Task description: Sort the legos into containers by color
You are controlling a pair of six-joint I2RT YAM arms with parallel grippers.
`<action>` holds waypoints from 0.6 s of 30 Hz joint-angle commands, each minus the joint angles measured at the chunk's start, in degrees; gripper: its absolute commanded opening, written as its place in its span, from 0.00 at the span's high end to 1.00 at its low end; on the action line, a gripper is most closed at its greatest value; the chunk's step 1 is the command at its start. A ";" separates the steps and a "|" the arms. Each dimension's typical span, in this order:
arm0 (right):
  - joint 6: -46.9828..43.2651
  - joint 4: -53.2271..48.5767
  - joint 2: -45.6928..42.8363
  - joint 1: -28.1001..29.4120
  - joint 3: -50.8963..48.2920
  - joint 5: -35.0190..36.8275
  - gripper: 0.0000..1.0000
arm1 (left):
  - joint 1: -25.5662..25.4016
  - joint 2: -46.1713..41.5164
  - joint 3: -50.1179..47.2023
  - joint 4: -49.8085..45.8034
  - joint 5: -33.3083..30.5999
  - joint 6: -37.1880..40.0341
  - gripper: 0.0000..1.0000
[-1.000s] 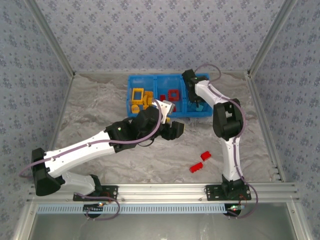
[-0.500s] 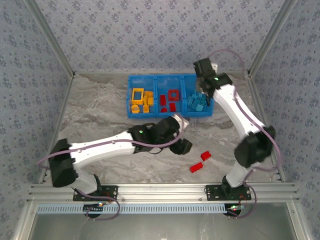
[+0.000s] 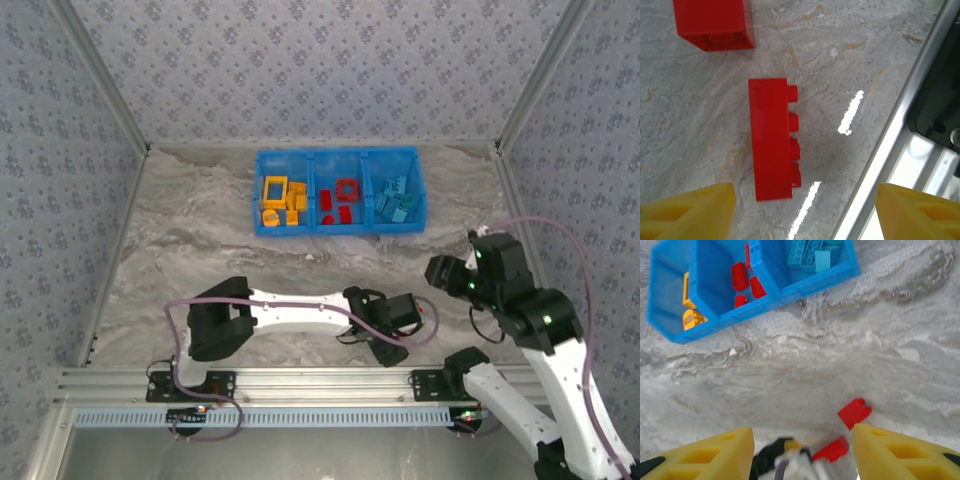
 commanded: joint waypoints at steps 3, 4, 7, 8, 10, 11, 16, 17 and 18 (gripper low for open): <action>6.53 -12.89 -4.36 -0.32 2.90 -3.02 0.47 | -0.49 3.98 3.76 -2.07 -3.67 1.18 0.32; 7.04 -13.84 -4.99 -0.34 3.31 -2.92 0.47 | -0.45 4.48 4.04 -2.16 -4.22 1.11 0.34; 7.81 -16.13 -6.37 -0.42 3.78 -2.66 0.47 | -0.43 5.93 5.10 -2.10 -5.06 1.33 0.38; 8.01 -16.55 -6.92 -0.33 3.77 -2.50 0.47 | -0.50 6.41 5.36 -2.01 -4.99 1.36 0.41; 7.92 -16.94 -7.23 -0.39 3.82 -2.44 0.47 | -0.44 6.90 5.87 -1.51 -5.24 1.52 0.49; 7.92 -16.92 -7.20 -0.36 3.76 -2.40 0.47 | -0.47 7.13 6.06 -1.38 -5.50 1.69 0.53; 7.12 -15.13 -7.17 -0.27 3.57 -2.65 0.48 | -0.47 6.87 6.21 -0.83 -7.37 1.85 0.73; 6.51 -14.62 -7.10 -0.31 3.47 -2.94 0.48 | -0.39 5.99 5.80 -0.68 -8.18 1.51 0.75; 5.98 -14.01 -7.09 -0.32 3.42 -3.21 0.47 | -0.11 4.55 5.02 -0.45 -8.75 0.94 0.76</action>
